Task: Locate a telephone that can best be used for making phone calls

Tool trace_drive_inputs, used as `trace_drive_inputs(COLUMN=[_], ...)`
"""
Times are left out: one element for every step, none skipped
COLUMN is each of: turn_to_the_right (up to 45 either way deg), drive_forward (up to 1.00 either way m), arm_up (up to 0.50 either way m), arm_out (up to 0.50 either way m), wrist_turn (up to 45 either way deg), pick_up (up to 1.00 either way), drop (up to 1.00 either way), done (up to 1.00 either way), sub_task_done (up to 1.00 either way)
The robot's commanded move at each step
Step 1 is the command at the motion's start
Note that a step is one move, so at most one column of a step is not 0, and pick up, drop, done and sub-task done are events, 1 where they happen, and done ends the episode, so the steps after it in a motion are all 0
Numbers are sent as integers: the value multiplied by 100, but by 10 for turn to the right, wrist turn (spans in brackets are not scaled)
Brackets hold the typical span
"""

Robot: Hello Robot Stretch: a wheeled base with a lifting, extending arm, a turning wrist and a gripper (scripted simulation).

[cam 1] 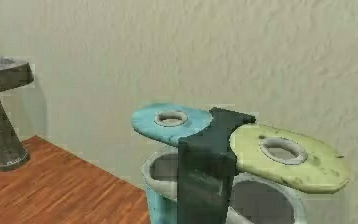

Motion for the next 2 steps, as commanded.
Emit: trace_drive_inputs(turn_to_the_right=[-450,-450], drive_forward=[0,0], arm_up=[0,0], arm_out=[0,0], wrist_turn=[0,0], pick_up=[0,0], drop=[0,0], done=[0,0], sub_task_done=[0,0])
